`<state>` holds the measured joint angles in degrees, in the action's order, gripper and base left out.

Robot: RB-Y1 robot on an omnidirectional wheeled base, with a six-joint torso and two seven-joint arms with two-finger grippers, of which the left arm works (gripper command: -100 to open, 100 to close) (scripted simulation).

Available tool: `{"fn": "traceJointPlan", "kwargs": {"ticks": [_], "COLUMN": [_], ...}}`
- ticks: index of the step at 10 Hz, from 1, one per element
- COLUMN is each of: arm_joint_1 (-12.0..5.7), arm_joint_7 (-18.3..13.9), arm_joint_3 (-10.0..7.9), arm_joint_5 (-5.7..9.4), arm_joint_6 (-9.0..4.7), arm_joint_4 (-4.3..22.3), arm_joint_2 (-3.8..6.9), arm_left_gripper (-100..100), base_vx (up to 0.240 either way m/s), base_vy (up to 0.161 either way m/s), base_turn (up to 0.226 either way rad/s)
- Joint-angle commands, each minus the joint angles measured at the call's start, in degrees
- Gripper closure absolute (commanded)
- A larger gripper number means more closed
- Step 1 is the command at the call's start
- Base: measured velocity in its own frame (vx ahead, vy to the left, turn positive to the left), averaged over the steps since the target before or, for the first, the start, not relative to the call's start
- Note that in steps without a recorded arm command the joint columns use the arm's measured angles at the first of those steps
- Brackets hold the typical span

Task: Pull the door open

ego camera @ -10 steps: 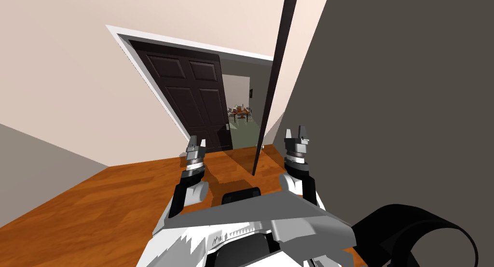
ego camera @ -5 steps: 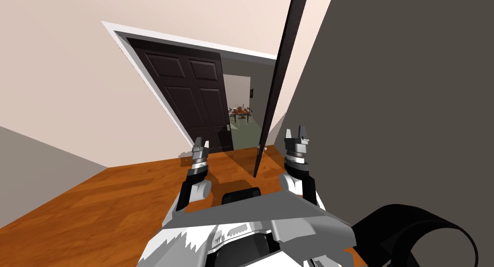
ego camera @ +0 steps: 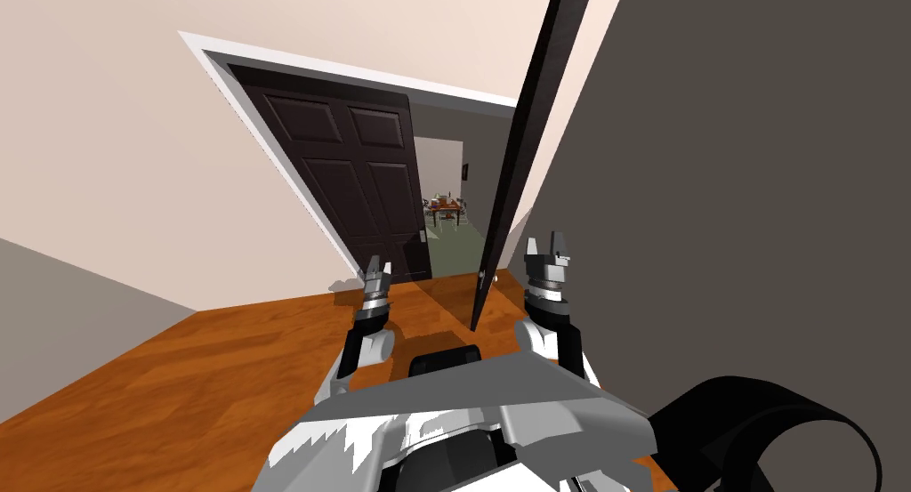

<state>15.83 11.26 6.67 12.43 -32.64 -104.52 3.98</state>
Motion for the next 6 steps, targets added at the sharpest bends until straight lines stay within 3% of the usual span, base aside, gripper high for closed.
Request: {"fn": "traceJointPlan", "kwargs": {"ticks": [1,6], "arm_joint_1": [-1.38,-4.66], "arm_joint_7": [0.2,1.2], "arm_joint_3": [0.15,1.22], "arm_joint_5": [0.90,3.42], "arm_joint_6": [-0.87,-3.01], "arm_joint_4": [2.9,11.2], "arm_joint_2": [0.37,0.81], "arm_left_gripper": [-100,-100], "base_vx": [0.088,0.088], "base_vy": [0.052,0.037], "base_turn": [0.005,0.004]}}
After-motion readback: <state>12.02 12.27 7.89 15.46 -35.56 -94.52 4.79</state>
